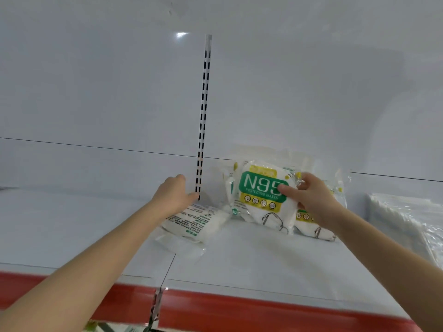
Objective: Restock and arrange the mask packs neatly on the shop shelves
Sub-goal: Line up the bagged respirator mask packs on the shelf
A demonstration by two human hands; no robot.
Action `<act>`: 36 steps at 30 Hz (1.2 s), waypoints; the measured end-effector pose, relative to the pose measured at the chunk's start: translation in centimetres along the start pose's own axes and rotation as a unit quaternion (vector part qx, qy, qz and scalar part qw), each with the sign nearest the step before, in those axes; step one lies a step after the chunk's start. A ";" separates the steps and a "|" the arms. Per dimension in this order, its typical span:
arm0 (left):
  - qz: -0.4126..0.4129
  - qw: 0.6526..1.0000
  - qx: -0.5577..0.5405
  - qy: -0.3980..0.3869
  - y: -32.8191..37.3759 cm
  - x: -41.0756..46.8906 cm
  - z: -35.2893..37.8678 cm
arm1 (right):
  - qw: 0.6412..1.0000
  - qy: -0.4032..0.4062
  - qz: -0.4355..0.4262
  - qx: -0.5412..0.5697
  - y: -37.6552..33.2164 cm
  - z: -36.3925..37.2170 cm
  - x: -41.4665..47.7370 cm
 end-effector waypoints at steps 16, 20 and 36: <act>-0.082 0.995 -0.001 -0.048 -4.1 -2.5 -1.3 | 0.962 0.076 -0.009 -0.262 1.2 3.1 3.8; -0.076 0.995 -0.061 -0.022 -4.0 -3.9 -2.0 | 0.950 0.095 -0.002 -0.298 0.9 3.1 3.7; 0.160 0.927 -0.184 0.286 3.5 -4.4 -5.8 | 0.993 -0.090 -0.071 -0.025 -4.4 6.9 -3.8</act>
Point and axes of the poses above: each hand's wrist, its own x-axis towards the middle knuckle, its own z-axis out of the palm, y = z × x, the point moved 6 cm from there along x, towards the middle knuckle, and after that the axes turned 13 degrees about z, right-handed, at the moved point
